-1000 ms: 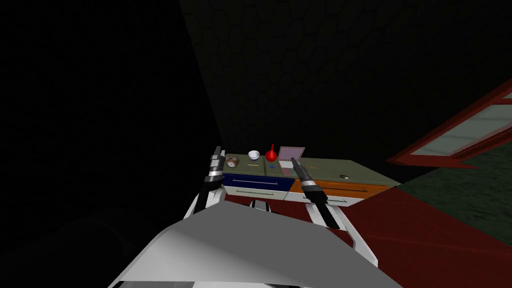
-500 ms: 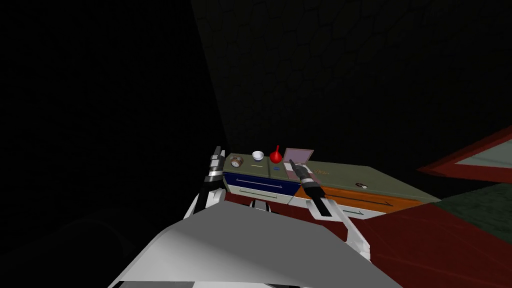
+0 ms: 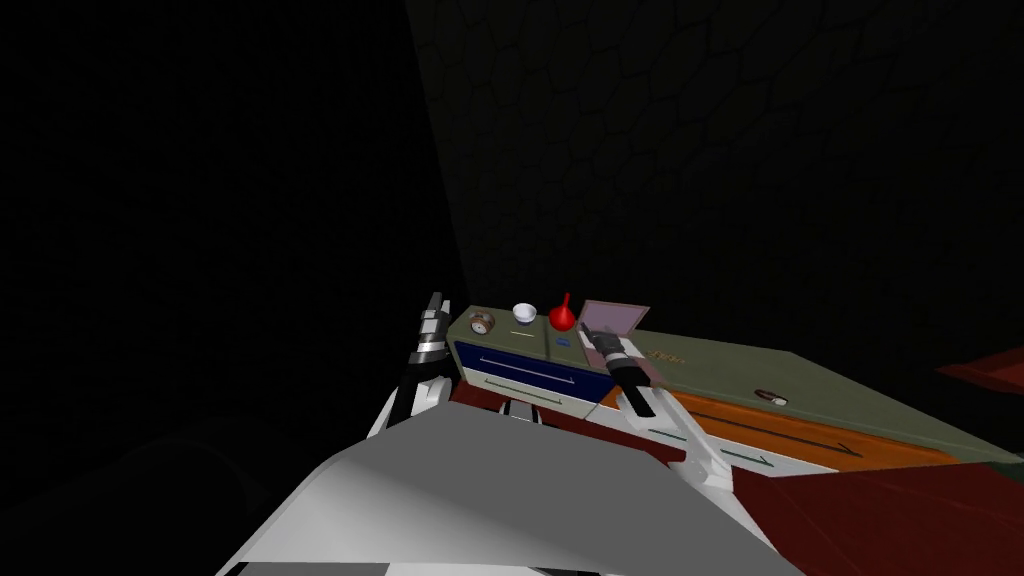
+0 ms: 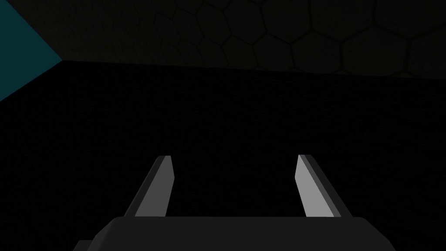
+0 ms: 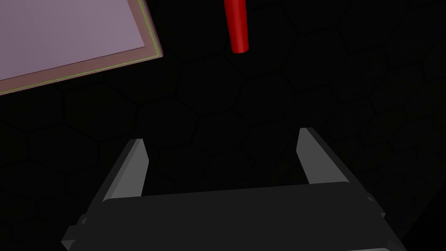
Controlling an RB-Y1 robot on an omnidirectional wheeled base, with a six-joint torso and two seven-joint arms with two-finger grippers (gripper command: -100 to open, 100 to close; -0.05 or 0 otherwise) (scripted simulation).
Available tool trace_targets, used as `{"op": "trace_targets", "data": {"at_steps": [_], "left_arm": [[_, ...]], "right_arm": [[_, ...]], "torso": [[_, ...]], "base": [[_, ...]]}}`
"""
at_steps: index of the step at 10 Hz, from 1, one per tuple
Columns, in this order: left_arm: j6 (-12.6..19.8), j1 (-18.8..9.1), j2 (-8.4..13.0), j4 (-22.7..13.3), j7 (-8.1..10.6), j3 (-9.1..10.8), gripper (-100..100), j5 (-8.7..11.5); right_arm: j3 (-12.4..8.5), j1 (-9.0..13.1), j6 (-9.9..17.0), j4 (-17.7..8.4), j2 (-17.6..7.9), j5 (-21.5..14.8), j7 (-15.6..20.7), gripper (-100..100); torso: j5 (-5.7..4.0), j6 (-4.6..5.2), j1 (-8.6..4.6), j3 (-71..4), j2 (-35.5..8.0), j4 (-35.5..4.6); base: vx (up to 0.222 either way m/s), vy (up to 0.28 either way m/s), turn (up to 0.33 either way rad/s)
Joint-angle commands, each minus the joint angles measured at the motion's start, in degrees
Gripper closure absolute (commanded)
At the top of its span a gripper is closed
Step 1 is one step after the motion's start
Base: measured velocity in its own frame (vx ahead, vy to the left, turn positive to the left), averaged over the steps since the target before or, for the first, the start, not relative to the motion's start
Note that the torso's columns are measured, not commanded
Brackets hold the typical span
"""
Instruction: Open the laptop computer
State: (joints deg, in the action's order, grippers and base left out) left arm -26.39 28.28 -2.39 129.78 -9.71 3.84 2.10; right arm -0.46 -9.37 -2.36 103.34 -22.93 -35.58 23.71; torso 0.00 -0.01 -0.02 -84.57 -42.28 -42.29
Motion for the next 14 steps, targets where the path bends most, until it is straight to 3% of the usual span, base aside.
{"op": "trace_targets", "data": {"at_steps": [1,3,6,9,10,12,13,14], "left_arm": [[0.0,0.0,0.0,0.0,0.00,0.00,0,0.0],[0.0,0.0,0.0,0.0,0.00,0.00,0,0.0],[0.0,0.0,0.0,0.0,0.00,0.00,0,0.0],[0.0,0.0,0.0,0.0,0.00,0.00,0,0.0],[0.0,0.0,0.0,0.0,0.00,0.00,0,0.0],[0.0,0.0,0.0,0.0,0.00,0.00,0,0.0],[0.0,0.0,0.0,0.0,0.00,0.00,0,0.0],[0.0,0.0,0.0,0.0,0.00,0.01,0,0.0]], "right_arm": [[-0.3,2.4,2.2,-3.8,-1.5,-2.9,3.3,-100],[-0.7,4.9,4.9,-7.6,-3.7,-6.3,6.6,-100],[-0.8,6.2,6.2,-10.6,-4.9,-8.0,8.7,-100],[-1.3,9.8,10.0,-16.6,-8.0,-12.7,13.8,-100],[-1.3,9.8,10.0,-16.9,-8.0,-12.7,13.8,-100],[-1.6,11.9,12.3,-20.6,-9.9,-15.6,16.8,-100],[-1.6,11.9,12.3,-20.6,-9.9,-15.6,16.8,-100],[-1.7,12.9,13.3,-22.2,-10.7,-16.8,18.2,-100]], "torso": [[0.00,0.03,-0.01,0.0,0.0,0.0],[0.01,0.00,0.06,0.0,0.0,0.0],[-0.01,0.01,-0.02,0.0,-0.1,0.0],[0.01,-0.02,0.05,0.0,0.0,0.0],[0.01,0.03,0.05,0.0,0.0,0.0],[0.00,-0.02,0.02,0.0,0.0,0.0],[0.01,0.00,0.02,0.0,0.0,0.0],[0.00,0.04,-0.01,0.0,0.0,0.0]], "base": [[0.021,0.016,0.103],[0.037,0.034,0.161],[0.020,0.018,0.090],[0.026,0.019,0.152],[0.025,0.020,0.038],[0.023,0.023,0.131],[0.021,0.011,0.039],[0.017,0.010,0.075]]}}
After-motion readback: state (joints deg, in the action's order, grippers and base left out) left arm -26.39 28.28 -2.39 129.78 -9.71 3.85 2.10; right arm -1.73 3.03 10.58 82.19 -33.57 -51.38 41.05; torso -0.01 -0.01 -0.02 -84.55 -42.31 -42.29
